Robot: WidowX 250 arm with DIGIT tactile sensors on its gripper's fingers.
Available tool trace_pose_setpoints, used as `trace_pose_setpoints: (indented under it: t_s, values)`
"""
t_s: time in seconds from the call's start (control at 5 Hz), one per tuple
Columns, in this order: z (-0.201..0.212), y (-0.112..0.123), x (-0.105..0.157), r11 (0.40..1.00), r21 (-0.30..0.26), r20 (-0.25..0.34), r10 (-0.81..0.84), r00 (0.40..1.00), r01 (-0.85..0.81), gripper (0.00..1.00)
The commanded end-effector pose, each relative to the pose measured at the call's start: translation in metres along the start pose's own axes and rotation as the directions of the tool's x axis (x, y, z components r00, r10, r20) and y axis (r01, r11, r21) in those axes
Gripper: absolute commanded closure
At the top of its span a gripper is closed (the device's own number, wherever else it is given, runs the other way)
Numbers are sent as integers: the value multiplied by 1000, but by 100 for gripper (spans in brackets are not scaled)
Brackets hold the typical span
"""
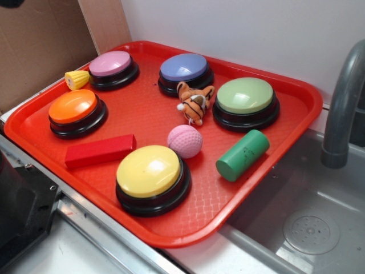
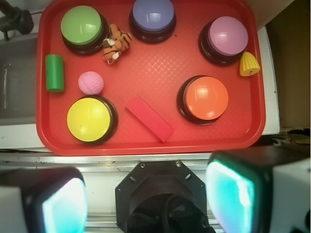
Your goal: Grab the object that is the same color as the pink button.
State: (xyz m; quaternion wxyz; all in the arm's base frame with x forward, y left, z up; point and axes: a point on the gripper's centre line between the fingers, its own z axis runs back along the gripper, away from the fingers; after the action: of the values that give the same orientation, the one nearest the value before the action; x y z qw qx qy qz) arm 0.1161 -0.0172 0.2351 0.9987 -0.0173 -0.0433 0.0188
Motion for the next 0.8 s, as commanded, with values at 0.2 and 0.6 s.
trace_pose_setpoints:
  t_s: [0.2,0.6]
  values:
    - [-7,-4,6,999,-9,24,32,999,-32,0]
    - [-33,-24,27,991,5,77,133,988,-134,0]
